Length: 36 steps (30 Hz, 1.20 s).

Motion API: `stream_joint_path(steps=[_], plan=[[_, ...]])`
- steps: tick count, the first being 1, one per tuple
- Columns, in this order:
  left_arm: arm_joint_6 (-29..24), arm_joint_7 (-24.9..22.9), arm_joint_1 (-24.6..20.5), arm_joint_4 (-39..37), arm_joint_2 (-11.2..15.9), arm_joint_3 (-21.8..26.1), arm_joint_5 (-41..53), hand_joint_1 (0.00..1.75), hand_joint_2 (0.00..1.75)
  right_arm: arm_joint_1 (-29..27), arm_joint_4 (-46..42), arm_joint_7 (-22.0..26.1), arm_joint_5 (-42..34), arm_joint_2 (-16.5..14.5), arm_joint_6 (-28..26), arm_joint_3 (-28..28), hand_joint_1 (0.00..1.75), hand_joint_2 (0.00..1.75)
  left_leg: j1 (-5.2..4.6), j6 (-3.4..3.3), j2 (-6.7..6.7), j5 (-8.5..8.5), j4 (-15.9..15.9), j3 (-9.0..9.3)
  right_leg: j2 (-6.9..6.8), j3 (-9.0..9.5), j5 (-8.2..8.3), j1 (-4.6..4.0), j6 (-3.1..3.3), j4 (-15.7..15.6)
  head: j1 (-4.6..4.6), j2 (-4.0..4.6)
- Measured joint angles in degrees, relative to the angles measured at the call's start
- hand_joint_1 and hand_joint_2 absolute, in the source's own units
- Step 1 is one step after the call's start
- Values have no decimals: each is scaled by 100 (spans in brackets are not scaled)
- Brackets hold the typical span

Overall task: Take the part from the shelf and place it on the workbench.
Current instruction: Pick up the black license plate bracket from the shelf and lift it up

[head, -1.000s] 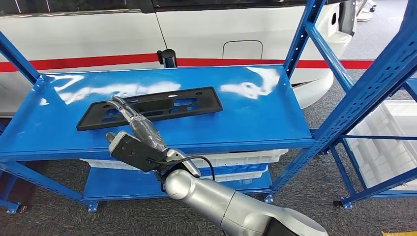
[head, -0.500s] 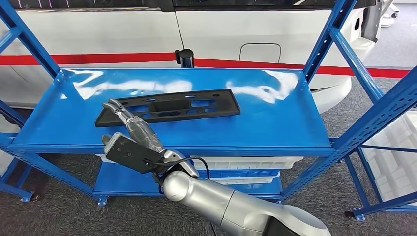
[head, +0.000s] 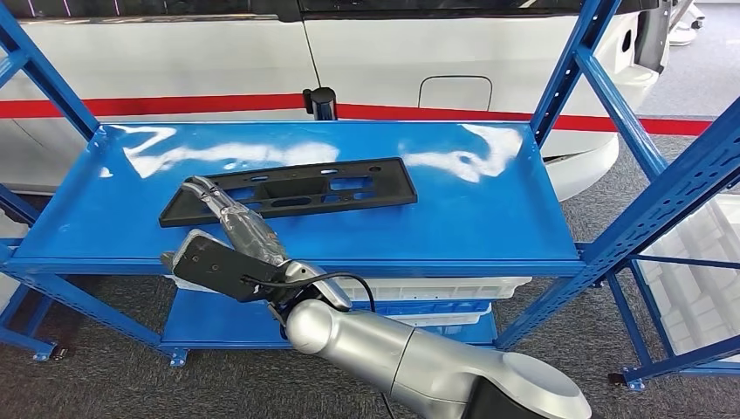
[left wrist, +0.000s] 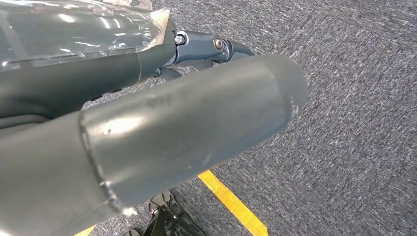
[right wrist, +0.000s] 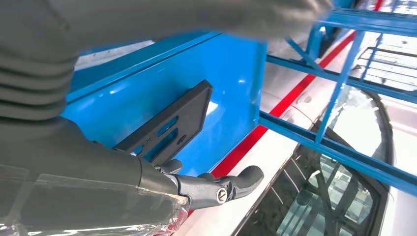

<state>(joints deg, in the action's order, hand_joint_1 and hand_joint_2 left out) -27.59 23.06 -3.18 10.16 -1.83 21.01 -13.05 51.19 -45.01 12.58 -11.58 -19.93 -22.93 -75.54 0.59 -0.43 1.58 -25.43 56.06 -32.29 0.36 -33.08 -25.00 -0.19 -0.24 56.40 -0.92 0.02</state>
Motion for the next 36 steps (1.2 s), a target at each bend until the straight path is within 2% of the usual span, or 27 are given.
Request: stream_joint_path(steps=[7, 11, 14, 24, 31, 36], plan=[[1, -28, 1, 0, 10, -1, 11, 0, 0, 104, 49, -127, 128, 2, -77, -161, 0, 175, -9, 2, 0, 2, 3, -3, -1, 1, 10, 10, 15, -1, 1, 0], [16, -119, 2, 0, 42, -10, 109, 0, 0, 278, 80, -829, 1290, -1, -298, -499, 0, 175, -23, 1, -1, 2, 4, -3, -1, 2, 10, 21, 15, -1, 1, 0], [48, -163, 2, 0, 48, -23, 153, 0, 0, 345, 46, -1107, 1890, -3, -293, -660, 0, 175, -23, 1, -1, 2, 5, -3, -1, 2, 10, 22, 15, -2, 1, 0], [119, -304, 1, 0, 119, -103, 244, 0, 0, 402, -210, -1669, 2989, -3, -128, -930, 0, 175, -21, 1, -1, 2, 4, -2, 0, 1, 10, 20, 15, -2, 1, 0], [145, -262, 0, 0, 131, -199, 329, 0, 0, 383, -381, -2163, 4204, -3, 51, -1084, 0, 175, -22, 1, -2, 2, 4, -1, 0, 2, 10, 21, 15, -2, 1, 0], [153, -120, -1, 0, 105, -256, 350, 0, 0, 347, -393, -2312, 4377, -1, 224, -1106, 0, 175, -23, 1, -2, 2, 5, -2, 0, 2, 10, 21, 15, -2, 1, 0]])
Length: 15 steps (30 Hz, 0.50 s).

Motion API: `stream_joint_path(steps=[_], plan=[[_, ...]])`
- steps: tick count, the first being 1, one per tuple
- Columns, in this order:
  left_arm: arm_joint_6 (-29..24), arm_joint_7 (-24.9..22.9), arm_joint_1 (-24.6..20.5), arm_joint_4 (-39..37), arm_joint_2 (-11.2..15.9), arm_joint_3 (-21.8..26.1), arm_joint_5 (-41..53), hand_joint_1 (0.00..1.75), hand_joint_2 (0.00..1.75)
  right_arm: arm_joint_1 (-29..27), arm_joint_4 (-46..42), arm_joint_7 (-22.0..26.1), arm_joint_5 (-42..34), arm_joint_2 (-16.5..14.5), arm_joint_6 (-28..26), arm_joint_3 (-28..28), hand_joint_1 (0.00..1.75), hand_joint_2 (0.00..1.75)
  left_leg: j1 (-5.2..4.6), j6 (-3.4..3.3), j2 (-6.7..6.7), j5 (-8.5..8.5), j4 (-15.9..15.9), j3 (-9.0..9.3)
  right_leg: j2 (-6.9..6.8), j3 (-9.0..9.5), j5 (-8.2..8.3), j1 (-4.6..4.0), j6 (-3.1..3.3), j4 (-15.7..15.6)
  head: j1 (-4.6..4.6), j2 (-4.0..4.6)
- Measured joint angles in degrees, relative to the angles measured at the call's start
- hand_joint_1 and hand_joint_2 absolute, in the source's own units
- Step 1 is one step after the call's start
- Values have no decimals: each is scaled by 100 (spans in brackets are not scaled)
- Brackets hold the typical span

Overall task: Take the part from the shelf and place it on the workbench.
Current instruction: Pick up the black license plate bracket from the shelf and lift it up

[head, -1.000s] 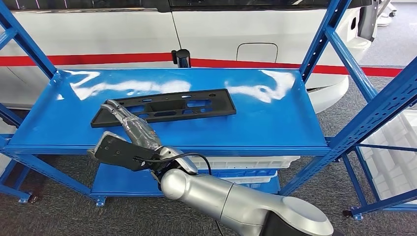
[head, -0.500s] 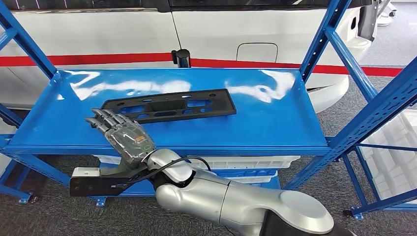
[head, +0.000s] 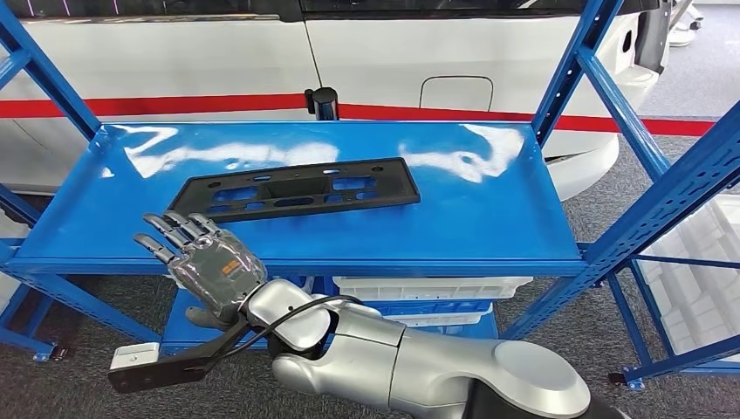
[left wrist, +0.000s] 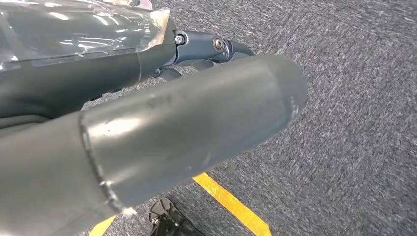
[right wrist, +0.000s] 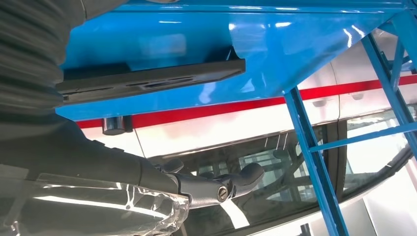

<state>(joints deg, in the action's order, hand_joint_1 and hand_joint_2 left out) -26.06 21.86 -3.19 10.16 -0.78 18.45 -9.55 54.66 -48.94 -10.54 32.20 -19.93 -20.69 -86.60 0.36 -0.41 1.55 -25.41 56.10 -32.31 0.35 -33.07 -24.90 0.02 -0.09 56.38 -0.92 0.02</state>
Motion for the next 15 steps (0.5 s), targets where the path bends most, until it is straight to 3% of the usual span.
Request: stream_joint_path(steps=[9, 15], plan=[[-1, 172, 0, 0, -60, -40, -15, 0, 0, -6, 102, -155, 52, 7, 77, 32, 0, 175, 0, 0, 0, 0, 0, 1, 0, -1, 0, 0, 0, 0, 0, 0], [-7, 516, 1, 0, -167, -39, -76, 0, 0, 53, 671, -96, -476, 13, -74, 333, 0, 175, 0, -1, 0, 1, 1, 2, 0, 2, 1, 0, 0, 0, 1, 0]])
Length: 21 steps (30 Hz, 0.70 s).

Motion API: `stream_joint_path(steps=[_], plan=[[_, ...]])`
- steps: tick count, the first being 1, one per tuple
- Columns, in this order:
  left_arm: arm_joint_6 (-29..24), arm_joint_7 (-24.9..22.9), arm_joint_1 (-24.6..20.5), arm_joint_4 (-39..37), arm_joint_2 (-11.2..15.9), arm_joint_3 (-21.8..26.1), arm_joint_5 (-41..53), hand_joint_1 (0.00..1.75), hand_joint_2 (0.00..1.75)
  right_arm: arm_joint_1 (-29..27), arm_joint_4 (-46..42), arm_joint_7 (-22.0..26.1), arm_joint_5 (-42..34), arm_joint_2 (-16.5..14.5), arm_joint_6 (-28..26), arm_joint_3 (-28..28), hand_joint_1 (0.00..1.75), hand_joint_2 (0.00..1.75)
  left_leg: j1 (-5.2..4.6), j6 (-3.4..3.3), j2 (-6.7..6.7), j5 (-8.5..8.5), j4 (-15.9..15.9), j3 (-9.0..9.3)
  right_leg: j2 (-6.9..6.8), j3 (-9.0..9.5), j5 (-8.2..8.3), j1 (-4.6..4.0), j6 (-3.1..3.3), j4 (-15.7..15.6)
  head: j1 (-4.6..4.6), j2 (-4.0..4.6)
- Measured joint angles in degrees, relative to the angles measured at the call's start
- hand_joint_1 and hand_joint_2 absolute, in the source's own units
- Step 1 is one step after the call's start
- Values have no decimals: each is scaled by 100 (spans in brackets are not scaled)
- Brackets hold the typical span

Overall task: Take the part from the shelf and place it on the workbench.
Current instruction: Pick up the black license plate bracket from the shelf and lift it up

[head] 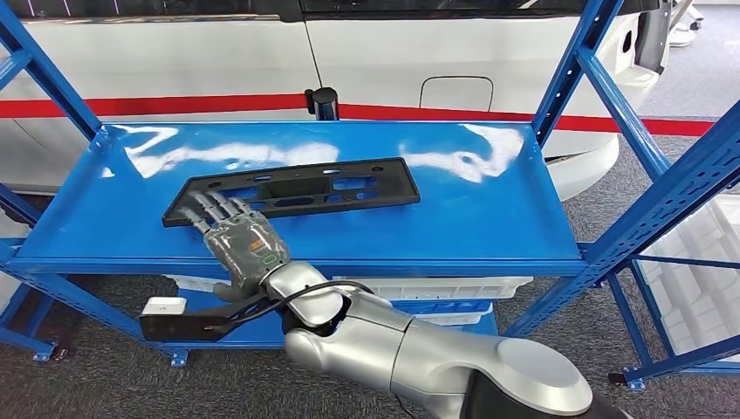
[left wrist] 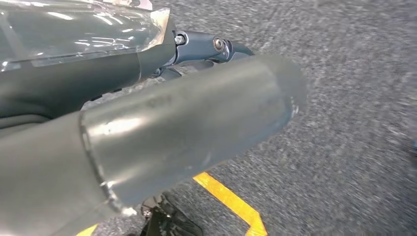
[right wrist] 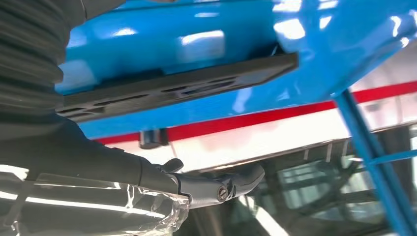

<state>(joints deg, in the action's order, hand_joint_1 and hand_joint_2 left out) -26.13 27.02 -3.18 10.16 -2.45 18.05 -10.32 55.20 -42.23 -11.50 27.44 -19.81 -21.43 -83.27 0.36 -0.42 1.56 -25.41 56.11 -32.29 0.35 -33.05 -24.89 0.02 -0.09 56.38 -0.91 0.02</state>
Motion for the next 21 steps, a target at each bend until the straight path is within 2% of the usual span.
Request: stream_joint_path(steps=[6, 21], plan=[[34, 404, 3, 0, -43, 0, 3, 0, 0, 18, 180, 314, -718, -7, -256, 172, 0, 175, 0, 0, -1, 0, 1, -1, 0, 0, 1, 0, 0, 0, -1, 0], [333, 405, 19, 0, 57, 0, -51, 0, 0, 41, -460, 709, -1013, -13, -354, -47, 0, 175, 1, 0, 0, -1, -1, -1, 0, 0, 0, 0, 0, 0, 0, 0]])
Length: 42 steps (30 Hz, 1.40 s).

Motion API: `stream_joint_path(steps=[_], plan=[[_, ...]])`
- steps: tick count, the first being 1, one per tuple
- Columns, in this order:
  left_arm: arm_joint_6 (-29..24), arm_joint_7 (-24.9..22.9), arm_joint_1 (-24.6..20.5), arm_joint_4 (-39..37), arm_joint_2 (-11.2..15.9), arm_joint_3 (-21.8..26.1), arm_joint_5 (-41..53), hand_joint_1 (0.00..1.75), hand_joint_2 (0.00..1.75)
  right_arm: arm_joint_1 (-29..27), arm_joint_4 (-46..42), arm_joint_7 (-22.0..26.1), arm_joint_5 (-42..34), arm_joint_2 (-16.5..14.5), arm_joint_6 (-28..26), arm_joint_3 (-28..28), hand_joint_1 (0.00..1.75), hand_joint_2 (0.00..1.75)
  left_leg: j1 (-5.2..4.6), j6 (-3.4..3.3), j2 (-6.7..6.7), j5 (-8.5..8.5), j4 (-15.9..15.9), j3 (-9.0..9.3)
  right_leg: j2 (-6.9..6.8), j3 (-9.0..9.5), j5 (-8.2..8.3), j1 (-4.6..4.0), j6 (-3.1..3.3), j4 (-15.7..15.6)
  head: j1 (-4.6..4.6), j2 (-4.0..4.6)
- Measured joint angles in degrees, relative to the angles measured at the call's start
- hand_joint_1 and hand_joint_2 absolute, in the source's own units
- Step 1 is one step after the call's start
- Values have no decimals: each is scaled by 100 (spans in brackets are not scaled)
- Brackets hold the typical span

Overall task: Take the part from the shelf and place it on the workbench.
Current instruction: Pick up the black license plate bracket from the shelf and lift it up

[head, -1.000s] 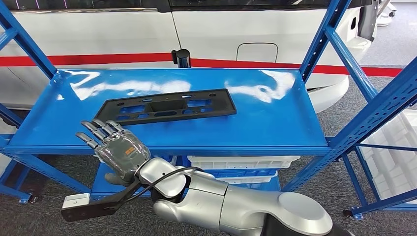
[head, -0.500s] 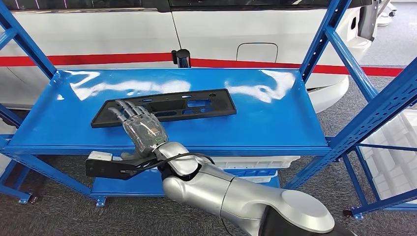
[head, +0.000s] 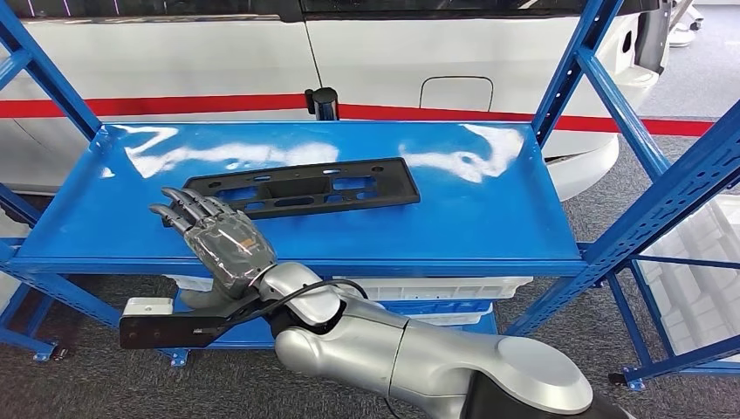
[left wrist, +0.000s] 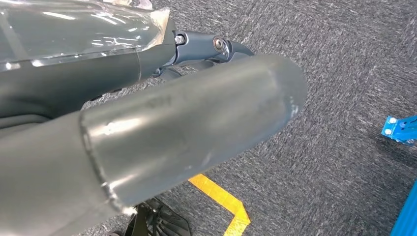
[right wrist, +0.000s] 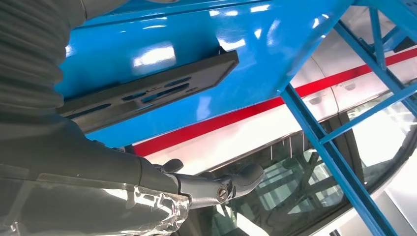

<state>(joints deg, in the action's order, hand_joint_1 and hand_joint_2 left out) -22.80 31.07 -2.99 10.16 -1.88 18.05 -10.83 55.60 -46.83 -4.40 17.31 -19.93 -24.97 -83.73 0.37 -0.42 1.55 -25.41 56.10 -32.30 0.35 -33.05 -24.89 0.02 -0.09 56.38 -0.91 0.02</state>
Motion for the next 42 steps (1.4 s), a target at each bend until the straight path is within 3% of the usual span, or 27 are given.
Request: stream_joint_path(steps=[28, 34, 37, 39, 42], plan=[[66, -290, -323, 2, -114, -91, 93, 0, 0, -124, 286, 123, 125, 3, -117, 82, 0, 175, -22, -6, 0, -4, 15, -2, 0, 0, 3, 28, -5, -3, -2, 0], [53, -358, -385, 2, -114, -144, 136, 0, 0, -169, 364, 137, 236, 2, -117, 171, 0, 175, -36, -58, 0, -28, 67, -30, 0, 0, 11, 44, -24, -8, -2, 0], [33, -382, -411, 3, -124, -160, 145, 0, 0, -174, 387, 143, 279, -1, -117, 210, 0, 175, -16, -133, -7, 2, -1, 7, -3, -15, -5, 32, -69, 3, 2, 0], [22, -393, -430, 5, -140, -177, 154, 0, 0, -175, 397, 149, 303, 4, -117, 241, 0, 175, 15, -187, -21, 45, -80, 59, -9, -190, -177, 17, -60, 361, 15, 0], [8, -413, -447, 7, -148, -189, 162, 0, 0, -221, 432, 152, 316, 16, -117, 267, 0, 175, 15, -203, -31, 46, -88, 65, -13, -799, -598, 26, -17, 1535, 29, 0]])
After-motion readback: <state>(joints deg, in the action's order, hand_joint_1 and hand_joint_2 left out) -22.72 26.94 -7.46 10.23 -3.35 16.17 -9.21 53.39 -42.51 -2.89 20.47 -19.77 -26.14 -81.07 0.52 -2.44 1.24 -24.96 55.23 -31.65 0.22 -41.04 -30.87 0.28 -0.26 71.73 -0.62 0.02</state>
